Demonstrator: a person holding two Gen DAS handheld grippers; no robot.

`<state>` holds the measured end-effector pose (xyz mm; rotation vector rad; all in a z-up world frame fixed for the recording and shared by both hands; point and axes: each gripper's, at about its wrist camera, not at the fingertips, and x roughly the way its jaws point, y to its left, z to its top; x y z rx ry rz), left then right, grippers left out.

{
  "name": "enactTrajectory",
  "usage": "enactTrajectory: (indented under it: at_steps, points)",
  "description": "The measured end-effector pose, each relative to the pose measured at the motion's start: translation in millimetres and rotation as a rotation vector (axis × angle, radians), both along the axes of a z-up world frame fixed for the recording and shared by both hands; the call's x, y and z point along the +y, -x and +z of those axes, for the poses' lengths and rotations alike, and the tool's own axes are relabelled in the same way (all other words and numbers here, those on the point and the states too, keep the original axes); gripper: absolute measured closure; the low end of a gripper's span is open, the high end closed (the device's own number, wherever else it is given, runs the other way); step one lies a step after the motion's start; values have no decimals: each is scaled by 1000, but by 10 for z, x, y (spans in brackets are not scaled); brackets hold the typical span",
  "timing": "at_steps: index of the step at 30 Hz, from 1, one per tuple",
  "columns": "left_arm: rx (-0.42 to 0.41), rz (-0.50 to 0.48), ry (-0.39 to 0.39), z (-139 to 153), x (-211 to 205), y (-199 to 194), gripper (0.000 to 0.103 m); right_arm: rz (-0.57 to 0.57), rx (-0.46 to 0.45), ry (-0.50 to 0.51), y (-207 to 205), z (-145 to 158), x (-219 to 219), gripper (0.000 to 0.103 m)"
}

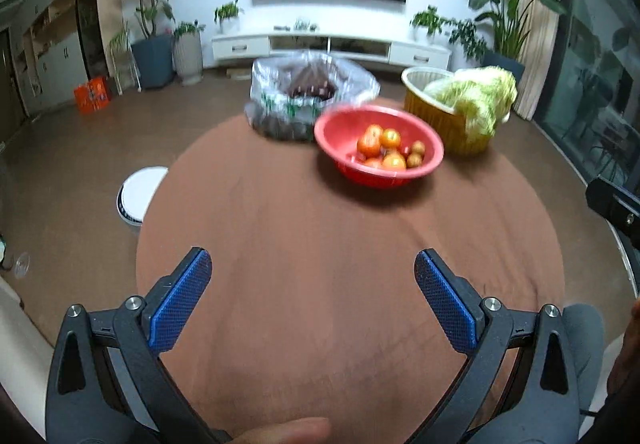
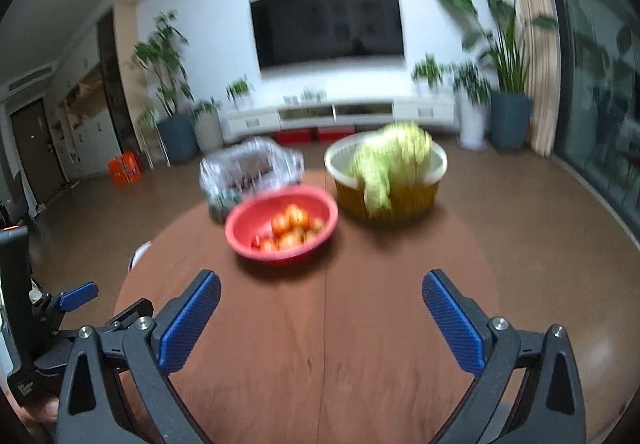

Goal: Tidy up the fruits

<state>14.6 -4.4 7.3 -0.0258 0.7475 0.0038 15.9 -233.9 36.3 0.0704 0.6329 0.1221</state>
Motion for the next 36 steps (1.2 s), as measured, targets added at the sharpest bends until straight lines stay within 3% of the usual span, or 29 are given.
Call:
enactTrajectory:
  at_steps: [16, 36]
  points:
    - [113, 52, -12, -367, 126, -298, 0, 36, 132, 33, -28, -370, 188, 0]
    - [154, 56, -31, -565, 125, -412, 0, 42, 201, 52, -32, -503, 265, 0]
